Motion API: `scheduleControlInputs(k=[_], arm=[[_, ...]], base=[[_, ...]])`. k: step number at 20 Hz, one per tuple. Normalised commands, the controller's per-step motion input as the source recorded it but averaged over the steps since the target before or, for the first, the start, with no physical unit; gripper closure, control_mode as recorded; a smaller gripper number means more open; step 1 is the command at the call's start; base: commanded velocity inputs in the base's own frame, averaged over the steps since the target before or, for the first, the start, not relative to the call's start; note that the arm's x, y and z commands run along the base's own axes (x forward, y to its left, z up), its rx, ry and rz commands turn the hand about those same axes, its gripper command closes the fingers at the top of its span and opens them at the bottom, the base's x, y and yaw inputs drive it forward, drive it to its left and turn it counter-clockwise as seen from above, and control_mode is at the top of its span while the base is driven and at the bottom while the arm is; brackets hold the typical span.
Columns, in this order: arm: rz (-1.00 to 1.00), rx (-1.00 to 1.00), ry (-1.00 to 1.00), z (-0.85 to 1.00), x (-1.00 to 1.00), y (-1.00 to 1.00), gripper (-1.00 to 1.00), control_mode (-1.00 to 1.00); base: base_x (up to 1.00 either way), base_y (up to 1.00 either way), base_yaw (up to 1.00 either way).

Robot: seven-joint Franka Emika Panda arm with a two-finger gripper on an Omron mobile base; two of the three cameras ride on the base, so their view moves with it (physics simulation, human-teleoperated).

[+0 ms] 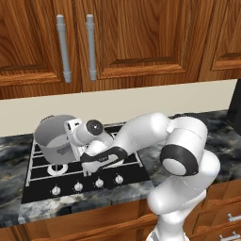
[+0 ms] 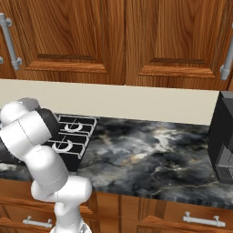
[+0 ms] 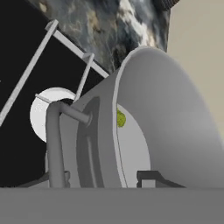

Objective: Turn on the sink faucet. Then move the broccoli from the counter to the sink. Turn off the sink. Move the vegetable from the sink to the pot next to the stove. Finally move the pot to the rear left burner.

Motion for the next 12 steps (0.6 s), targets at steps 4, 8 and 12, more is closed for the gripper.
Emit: scheduleControlInputs(k=[4,8,12], arm=[[0.0,0.0,0.0,0.0,0.31,0.22,1.0,-1.0],[0.0,0.0,0.0,-0.04,0.29,0.26,1.0,-1.0],[0.0,0.0,0.0,-0.04,0.22,0.19,1.0,-1.0]], base=[[0.0,0.0,0.0],[0.0,0.0,0.0],[0.0,0.0,0.0]])
